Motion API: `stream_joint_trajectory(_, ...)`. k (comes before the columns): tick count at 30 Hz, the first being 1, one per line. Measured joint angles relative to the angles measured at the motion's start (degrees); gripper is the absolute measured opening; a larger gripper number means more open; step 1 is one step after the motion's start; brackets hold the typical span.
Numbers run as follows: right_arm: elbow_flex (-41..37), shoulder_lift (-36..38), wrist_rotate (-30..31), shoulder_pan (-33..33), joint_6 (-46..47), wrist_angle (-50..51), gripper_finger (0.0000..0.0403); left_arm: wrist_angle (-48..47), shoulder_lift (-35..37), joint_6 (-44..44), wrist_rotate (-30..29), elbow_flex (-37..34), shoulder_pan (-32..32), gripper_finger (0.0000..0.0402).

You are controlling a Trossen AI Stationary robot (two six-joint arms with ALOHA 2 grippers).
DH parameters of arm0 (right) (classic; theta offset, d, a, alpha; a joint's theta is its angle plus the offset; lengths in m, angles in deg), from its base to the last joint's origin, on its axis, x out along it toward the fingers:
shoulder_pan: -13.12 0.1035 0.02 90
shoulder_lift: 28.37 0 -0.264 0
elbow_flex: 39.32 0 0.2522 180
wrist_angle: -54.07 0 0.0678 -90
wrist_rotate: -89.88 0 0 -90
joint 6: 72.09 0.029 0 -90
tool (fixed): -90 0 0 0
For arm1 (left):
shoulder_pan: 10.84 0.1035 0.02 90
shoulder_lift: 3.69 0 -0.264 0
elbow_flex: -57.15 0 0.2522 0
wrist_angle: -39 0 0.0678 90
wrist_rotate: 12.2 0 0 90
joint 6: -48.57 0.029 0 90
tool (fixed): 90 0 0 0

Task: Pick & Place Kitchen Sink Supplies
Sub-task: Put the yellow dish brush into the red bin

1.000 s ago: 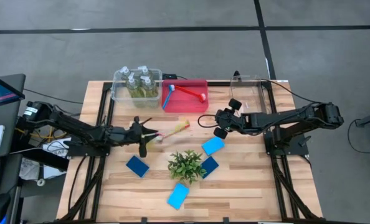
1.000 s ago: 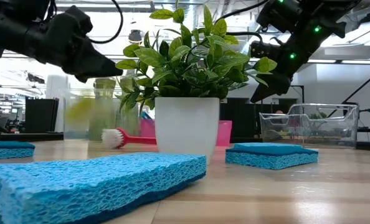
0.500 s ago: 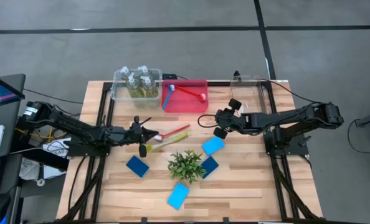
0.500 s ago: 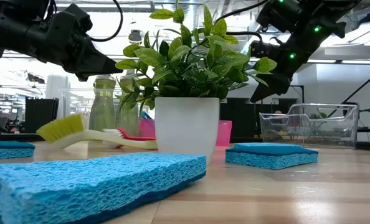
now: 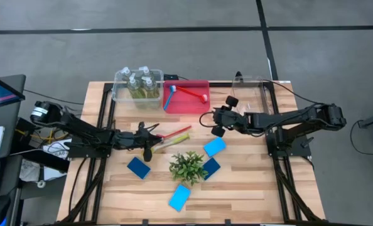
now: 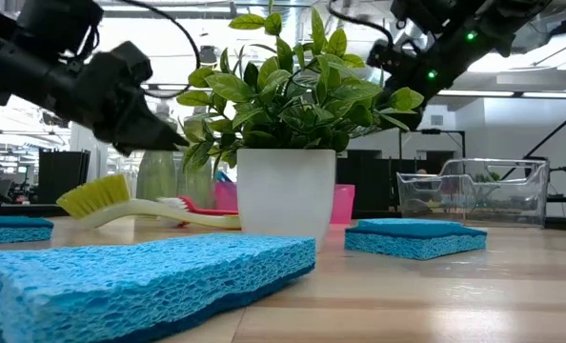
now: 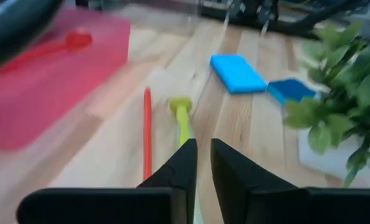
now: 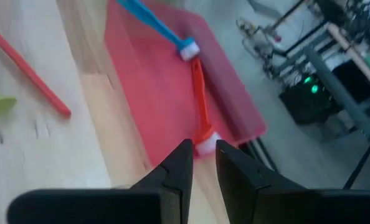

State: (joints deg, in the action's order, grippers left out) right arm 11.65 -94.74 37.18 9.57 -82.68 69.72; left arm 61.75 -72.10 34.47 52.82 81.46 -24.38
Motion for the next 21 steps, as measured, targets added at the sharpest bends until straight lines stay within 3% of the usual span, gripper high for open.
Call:
stream_joint_trajectory(12,0.0,0.0,0.0,0.2,0.0,1.3,0.0063,3.3,-4.8,-1.3,-1.0,0.0,-0.1,0.0111)
stream_joint_trajectory(21,0.0,0.0,0.0,0.2,0.7,1.3,0.0063,3.4,-4.8,-1.4,-2.1,0.0,-0.1,0.0124)
